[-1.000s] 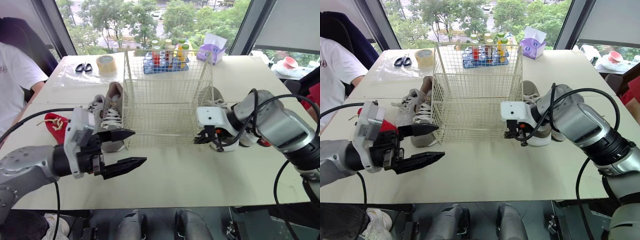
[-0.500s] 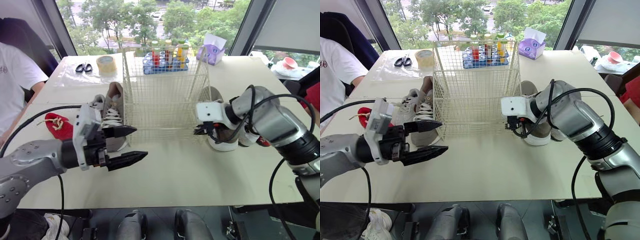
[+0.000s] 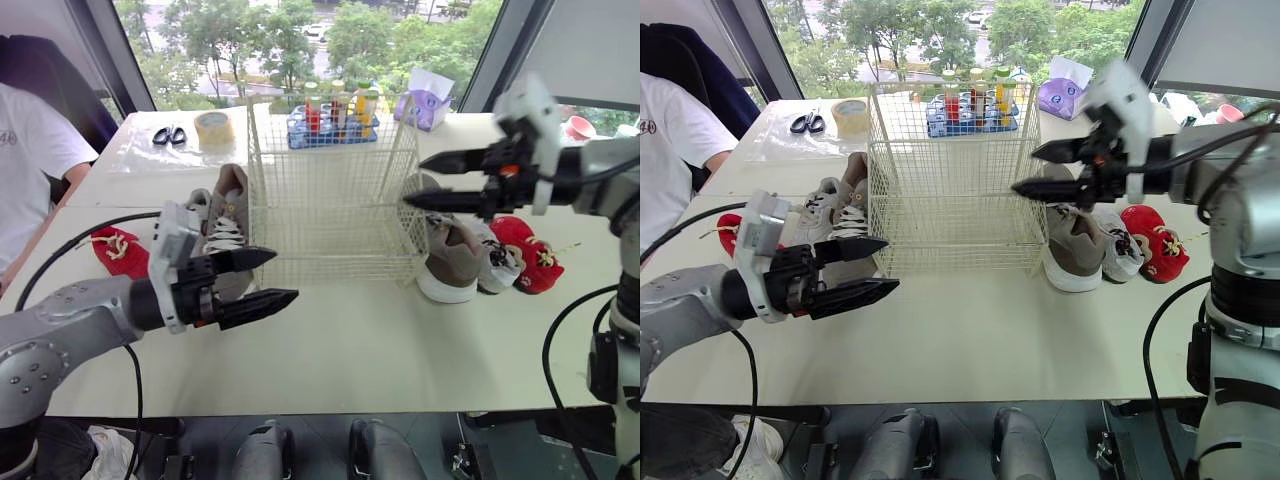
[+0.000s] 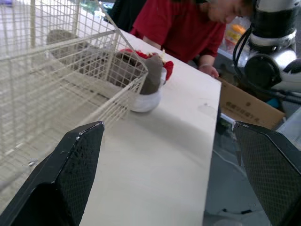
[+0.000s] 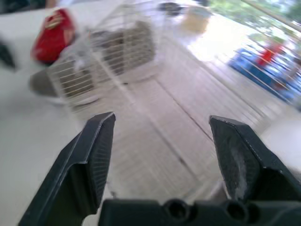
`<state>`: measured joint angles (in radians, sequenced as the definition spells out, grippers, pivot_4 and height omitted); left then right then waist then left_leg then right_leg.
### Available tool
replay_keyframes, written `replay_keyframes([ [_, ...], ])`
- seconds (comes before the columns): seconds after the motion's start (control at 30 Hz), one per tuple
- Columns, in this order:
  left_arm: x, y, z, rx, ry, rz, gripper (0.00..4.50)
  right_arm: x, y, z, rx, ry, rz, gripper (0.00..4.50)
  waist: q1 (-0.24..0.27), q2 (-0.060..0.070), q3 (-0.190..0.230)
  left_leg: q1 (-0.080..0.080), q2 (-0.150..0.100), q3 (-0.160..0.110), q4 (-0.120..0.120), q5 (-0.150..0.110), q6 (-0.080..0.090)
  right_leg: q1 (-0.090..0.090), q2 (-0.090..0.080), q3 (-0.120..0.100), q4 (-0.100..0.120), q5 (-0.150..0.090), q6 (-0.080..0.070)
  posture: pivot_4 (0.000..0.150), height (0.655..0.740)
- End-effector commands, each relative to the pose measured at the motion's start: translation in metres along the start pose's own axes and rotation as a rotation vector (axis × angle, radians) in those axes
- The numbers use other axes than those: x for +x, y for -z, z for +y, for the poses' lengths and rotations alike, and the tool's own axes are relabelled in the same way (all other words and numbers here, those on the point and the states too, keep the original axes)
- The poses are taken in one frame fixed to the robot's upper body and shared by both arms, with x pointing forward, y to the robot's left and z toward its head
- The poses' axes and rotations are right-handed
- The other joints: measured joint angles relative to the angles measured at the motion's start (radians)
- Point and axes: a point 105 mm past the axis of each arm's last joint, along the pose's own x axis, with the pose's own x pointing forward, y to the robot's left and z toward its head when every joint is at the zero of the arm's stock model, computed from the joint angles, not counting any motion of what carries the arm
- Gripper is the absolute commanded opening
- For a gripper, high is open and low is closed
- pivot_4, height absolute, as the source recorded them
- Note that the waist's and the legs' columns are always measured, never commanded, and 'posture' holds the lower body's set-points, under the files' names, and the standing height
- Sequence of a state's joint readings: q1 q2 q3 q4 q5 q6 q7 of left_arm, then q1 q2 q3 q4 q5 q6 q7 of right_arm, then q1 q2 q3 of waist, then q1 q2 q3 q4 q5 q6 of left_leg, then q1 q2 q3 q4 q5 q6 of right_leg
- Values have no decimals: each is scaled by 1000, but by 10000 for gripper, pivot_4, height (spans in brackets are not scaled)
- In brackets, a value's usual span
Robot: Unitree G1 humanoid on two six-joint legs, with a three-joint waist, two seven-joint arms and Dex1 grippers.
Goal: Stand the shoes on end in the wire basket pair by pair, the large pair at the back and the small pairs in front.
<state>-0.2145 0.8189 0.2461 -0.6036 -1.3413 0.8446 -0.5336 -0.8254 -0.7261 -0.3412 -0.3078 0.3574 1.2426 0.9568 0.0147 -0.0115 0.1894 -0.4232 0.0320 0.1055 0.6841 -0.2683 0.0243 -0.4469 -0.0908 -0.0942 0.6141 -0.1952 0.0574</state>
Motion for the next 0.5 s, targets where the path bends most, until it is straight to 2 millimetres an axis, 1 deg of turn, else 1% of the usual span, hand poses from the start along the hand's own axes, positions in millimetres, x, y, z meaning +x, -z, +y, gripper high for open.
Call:
replay_keyframes([
  [0.03, 13, -3, 12, 99, -156, -74, 45000, -26, 12, -26, 69, 283, -67, 44813, 2, 0, 0, 0, 0, 0, 0, 0, 0, 0, 0, 0, 0, 1, 1, 1500, 7400],
  [0.1, 23, 4, 8, 145, -178, -61, 45000, -34, 25, -37, 53, 456, -81, 44813, 0, 0, 0, -1, -1, 0, 0, 2, -3, 0, -1, 0, 0, 1, 2, 1500, 7400],
  [0.13, 26, 6, 5, 151, -173, -58, 45000, -38, 28, -40, 50, 515, -94, 44813, -1, 0, 0, -1, -1, 1, 0, 3, -4, 0, -1, 0, 0, 1, 2, 1500, 7400],
  [0.2, 33, 10, -3, 97, -163, -95, 45000, -45, 43, -37, 82, 604, -119, 44813, -3, 1, 0, 0, -1, 1, 0, 3, -4, 0, 0, 0, 0, 1, 2, 1500, 7400],
  [0.27, 35, 15, -11, 40, -150, -111, 45000, -47, 61, -24, 104, 629, -121, 44813, -3, 1, 0, 0, 0, 0, -1, 3, -4, 0, 0, 0, 0, 1, 2, 1500, 7400],
  [0.37, 34, 23, -17, -8, -146, -100, 45000, -44, 84, -6, 153, 621, -102, 44813, -4, 1, 0, 1, 1, -1, -1, 2, -3, 0, 2, 0, 1, 1, 2, 1500, 7400],
  [0.47, 33, 35, -22, -29, -135, -57, 45000, -39, 106, 1, 181, 616, -75, 44813, -4, 2, 0, 3, 1, -1, -1, 1, -1, 2, 2, 1, 2, 1, 2, 1500, 7400],
  [0.5, 32, 38, -23, -38, -130, -48, 45000, -37, 111, 2, 185, 616, -70, 44813, -4, 2, 0, 4, 1, -1, -1, 1, -1, 3, 2, 0, 1, -1, -1, 1500, 7400],
])
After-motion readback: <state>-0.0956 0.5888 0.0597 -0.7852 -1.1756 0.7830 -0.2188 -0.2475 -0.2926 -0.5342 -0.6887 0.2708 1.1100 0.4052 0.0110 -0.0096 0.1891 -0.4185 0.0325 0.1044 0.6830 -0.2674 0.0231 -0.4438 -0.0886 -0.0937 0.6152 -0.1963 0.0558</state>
